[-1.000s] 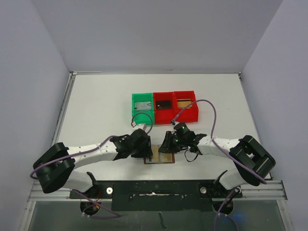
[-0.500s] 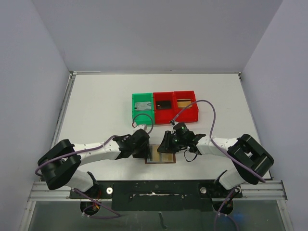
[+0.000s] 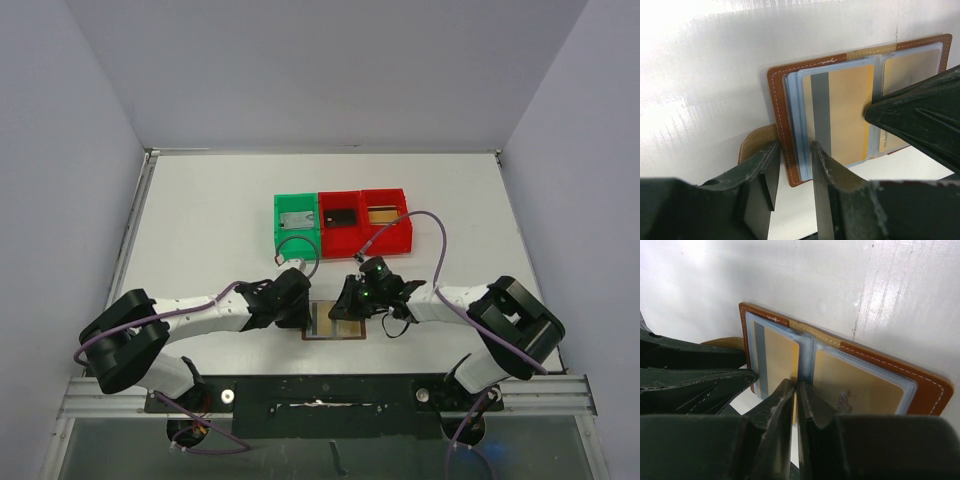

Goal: Take the credit cards out of the card holder

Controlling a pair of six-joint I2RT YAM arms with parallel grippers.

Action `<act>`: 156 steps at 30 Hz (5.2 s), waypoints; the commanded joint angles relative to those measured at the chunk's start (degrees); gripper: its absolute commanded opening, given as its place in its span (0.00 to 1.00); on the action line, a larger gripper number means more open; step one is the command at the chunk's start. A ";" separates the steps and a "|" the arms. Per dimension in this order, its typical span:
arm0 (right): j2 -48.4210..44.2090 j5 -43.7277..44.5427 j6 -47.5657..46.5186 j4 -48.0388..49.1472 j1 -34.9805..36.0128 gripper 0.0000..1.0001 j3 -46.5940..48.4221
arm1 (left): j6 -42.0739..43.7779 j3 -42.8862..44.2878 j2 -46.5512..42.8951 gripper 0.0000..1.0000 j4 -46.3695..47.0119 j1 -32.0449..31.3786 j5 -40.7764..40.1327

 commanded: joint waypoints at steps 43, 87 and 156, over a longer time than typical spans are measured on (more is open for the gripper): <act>-8.93 -5.70 -2.42 1.16 -7.54 0.08 -6.21 | 1.28 1.74 3.30 0.27 0.65 -0.17 2.11; -6.58 -0.49 5.76 8.20 -4.38 0.28 -10.89 | 1.91 10.26 14.75 0.27 -9.62 -6.33 -6.45; -16.03 -2.97 6.52 12.79 -10.10 0.08 -19.52 | 1.44 13.36 7.73 0.36 -11.48 -6.58 -7.32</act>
